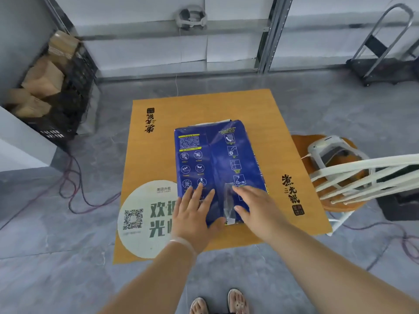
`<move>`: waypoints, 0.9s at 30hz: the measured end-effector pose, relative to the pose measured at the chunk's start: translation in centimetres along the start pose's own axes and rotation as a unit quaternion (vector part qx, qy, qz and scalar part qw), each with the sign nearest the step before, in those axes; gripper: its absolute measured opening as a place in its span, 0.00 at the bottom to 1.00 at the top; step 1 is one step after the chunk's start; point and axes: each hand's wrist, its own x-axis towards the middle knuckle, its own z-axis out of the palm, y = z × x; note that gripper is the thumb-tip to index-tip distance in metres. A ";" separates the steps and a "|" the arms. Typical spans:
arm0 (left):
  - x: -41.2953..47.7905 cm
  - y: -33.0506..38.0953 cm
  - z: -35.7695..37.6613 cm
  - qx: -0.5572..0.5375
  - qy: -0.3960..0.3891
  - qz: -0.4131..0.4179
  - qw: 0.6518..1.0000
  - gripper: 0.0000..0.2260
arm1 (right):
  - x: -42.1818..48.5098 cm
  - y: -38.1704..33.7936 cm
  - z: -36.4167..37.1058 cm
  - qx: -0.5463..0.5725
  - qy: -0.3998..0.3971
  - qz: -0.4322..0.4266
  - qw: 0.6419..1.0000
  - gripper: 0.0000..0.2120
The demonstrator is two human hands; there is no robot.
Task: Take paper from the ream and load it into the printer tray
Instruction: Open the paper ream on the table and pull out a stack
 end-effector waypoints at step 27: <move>0.3 -0.2 2.1 0.024 0.016 -0.022 0.999 0.29 | -3.0 1.5 0.9 0.009 -0.029 -0.221 0.975 0.04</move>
